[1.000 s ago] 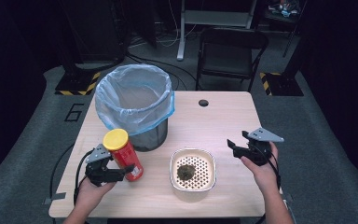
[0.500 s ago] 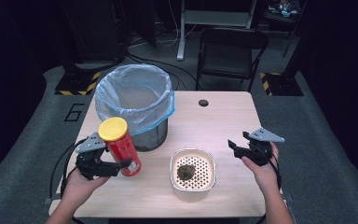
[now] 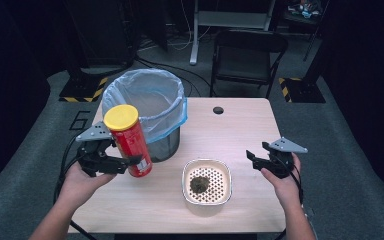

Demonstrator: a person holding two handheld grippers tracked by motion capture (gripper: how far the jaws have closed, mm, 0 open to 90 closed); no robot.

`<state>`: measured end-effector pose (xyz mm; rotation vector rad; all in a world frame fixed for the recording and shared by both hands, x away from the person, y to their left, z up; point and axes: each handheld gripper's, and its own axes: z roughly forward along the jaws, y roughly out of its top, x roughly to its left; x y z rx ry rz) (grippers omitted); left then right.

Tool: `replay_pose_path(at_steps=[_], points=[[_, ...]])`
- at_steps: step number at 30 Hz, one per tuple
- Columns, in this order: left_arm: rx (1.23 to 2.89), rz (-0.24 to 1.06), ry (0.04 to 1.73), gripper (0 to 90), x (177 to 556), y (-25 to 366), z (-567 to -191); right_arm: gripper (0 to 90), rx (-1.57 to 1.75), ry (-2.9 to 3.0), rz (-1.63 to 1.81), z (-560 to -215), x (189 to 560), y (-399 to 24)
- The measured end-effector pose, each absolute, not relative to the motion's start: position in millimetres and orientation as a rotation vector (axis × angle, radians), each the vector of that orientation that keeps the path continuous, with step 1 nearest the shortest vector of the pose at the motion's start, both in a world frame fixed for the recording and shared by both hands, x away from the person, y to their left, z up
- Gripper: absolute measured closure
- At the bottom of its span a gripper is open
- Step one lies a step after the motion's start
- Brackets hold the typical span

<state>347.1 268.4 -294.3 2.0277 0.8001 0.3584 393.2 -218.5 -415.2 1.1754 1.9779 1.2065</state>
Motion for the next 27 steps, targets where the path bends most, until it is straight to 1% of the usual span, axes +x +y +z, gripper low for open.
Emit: replay_pose_path(at_steps=[10,18,22,27], points=[[2.026,0.356,0.781,24.2,346,260,-251,29.0,1.180,1.981,1.199,-416,394,-221],[2.044,0.396,0.743,24.2,349,247,-216,29.0,1.180,1.985,1.196,-418,395,-221],[2.035,0.384,0.737,24.2,357,242,-200,29.0,1.192,1.986,1.195,-419,395,-221],[2.024,0.414,0.753,24.2,373,240,-183,29.0,1.181,1.985,1.193,-419,395,-221]])
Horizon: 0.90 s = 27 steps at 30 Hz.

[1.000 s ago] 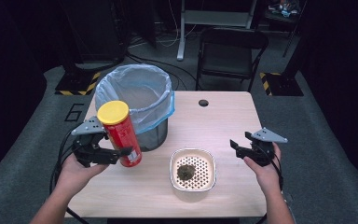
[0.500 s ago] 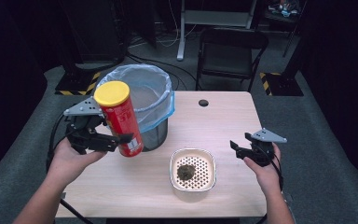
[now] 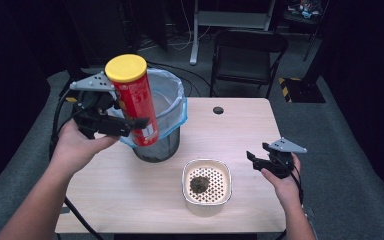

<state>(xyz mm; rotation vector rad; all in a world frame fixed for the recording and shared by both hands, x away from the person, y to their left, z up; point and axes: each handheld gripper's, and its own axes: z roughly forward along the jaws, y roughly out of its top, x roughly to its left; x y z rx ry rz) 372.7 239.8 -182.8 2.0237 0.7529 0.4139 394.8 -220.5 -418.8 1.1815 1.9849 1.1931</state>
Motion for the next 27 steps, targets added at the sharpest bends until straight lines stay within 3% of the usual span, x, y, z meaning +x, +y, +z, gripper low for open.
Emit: replay_pose_path(at_steps=[10,27], points=[[1.964,0.425,0.839,24.2,417,247,-169,29.0,1.179,1.994,1.183,-421,396,-218],[1.923,0.488,0.996,24.2,479,248,-210,29.0,1.162,2.025,1.158,-426,397,-212]])
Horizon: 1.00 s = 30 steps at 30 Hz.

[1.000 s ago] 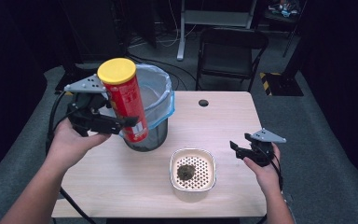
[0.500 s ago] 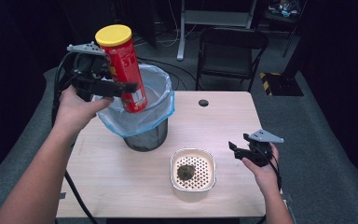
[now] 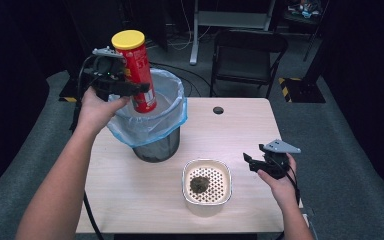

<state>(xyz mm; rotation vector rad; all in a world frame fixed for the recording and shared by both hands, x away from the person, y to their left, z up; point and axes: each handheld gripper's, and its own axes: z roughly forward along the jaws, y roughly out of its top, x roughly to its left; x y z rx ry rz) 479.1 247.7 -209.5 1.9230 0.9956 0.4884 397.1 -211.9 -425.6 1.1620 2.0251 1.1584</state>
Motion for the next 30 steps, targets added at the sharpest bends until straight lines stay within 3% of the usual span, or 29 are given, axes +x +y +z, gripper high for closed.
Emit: replay_pose_path(at_steps=[15,26,30], points=[[1.919,0.490,1.136,24.1,516,251,-243,29.0,1.155,2.044,1.144,-430,399,-211],[1.967,0.364,1.286,23.5,533,259,-259,29.0,1.159,2.043,1.152,-430,399,-210],[1.935,0.344,1.288,17.3,532,261,-258,29.0,1.153,2.047,1.154,-430,398,-210]])
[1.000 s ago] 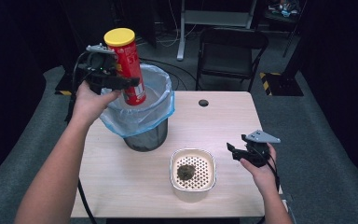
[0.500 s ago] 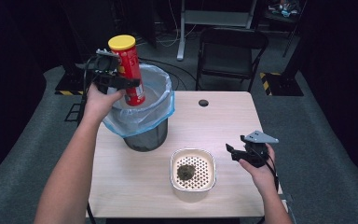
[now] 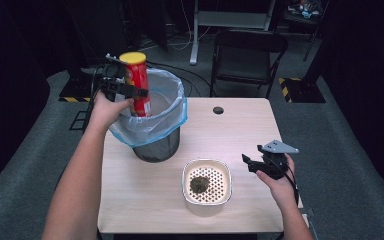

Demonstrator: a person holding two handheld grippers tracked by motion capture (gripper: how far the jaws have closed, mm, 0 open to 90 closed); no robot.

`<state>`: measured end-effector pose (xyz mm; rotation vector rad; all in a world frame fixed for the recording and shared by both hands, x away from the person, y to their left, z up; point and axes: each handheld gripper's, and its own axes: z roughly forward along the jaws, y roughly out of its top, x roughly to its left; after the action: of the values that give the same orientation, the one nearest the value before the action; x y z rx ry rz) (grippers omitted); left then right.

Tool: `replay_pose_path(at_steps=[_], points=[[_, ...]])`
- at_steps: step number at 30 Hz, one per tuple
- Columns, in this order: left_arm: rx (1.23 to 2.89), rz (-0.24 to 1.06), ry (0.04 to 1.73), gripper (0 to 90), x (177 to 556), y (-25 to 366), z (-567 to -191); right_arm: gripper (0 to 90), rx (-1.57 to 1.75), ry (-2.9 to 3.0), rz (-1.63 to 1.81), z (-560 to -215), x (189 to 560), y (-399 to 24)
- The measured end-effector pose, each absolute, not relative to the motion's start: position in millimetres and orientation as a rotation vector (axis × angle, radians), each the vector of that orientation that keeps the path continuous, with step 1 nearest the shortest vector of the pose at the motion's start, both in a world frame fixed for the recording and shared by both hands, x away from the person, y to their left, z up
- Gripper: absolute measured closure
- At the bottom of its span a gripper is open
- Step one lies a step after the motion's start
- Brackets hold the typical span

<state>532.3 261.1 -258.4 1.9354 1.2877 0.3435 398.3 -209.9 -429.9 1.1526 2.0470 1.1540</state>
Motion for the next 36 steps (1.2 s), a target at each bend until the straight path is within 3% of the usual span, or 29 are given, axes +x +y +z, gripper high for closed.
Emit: replay_pose_path(at_steps=[8,21,36], points=[[1.927,0.404,1.250,14.8,522,266,-249,29.1,1.151,2.043,1.158,-429,397,-210],[1.973,0.388,1.124,26.2,461,293,-237,29.0,1.165,2.038,1.149,-431,398,-212],[2.002,0.369,0.965,25.1,388,302,-274,29.0,1.170,2.037,1.142,-432,397,-213]])
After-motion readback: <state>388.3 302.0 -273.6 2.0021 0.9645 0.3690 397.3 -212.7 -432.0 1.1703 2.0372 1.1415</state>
